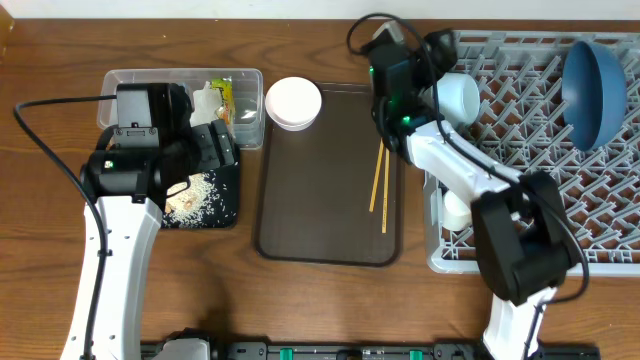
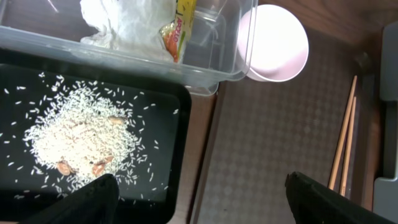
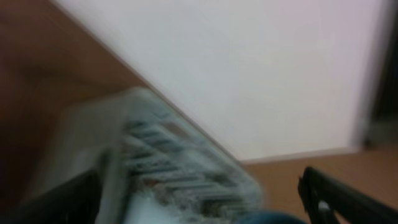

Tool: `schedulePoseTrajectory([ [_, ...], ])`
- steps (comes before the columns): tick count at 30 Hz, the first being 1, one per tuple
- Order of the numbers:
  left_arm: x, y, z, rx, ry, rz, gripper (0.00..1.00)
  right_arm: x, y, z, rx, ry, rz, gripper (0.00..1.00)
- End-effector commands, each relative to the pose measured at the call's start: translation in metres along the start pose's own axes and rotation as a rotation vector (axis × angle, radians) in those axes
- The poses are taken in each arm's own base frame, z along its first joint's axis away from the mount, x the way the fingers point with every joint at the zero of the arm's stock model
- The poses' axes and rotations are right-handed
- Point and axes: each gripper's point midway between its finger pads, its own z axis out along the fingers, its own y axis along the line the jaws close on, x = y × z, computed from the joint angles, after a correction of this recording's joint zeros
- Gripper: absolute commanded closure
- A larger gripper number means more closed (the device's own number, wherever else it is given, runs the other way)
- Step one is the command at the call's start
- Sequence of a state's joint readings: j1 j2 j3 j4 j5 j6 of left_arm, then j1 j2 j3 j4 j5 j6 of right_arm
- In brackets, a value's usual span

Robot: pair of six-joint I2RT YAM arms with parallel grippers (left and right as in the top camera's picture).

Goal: Sort waste into correct bins and load items into the dishwasher rack
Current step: 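Move the right gripper to the pink bowl and grasp its rim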

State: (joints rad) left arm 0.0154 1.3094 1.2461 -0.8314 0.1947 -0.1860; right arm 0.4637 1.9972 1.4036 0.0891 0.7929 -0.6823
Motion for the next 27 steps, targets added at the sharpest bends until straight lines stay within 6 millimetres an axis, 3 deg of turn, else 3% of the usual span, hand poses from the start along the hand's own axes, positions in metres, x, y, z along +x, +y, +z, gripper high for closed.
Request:
schedulePoseTrajectory([
  [1, -0.005, 0.002, -0.001, -0.013, -0.009, 0.001, 0.12, -0.069, 0.045, -0.065, -0.488, -0.271, 0.359, 0.01],
  [3, -0.005, 0.002, -0.001, -0.013, -0.009, 0.001, 0.12, -0.083, 0.066, -0.093, -0.754, -0.267, 0.584, 0.01],
  [6, -0.005, 0.002, -0.001, -0.013, -0.009, 0.001, 0.12, -0.082, 0.084, -0.113, -0.964, -0.116, 0.859, 0.01],
  [11, -0.005, 0.002, -0.001, -0.013, -0.009, 0.001, 0.12, -0.059, 0.104, -0.112, -0.989, 0.142, 1.081, 0.01],
  [15, -0.005, 0.002, -0.001, -0.013, -0.009, 0.0, 0.12, -0.063, 0.131, -0.112, -1.008, 0.162, 1.096, 0.16],
  [18, -0.005, 0.002, -0.001, -0.013, -0.009, 0.0, 0.12, -0.068, 0.148, -0.11, -0.994, 0.172, 1.107, 0.2],
  [24, -0.005, 0.002, -0.001, -0.013, -0.009, 0.0, 0.12, -0.097, 0.171, -0.095, -0.991, 0.196, 1.07, 0.23],
  [27, -0.005, 0.002, -0.001, -0.013, -0.009, 0.0, 0.11, -0.102, 0.184, -0.081, -0.97, 0.239, 1.015, 0.31],
])
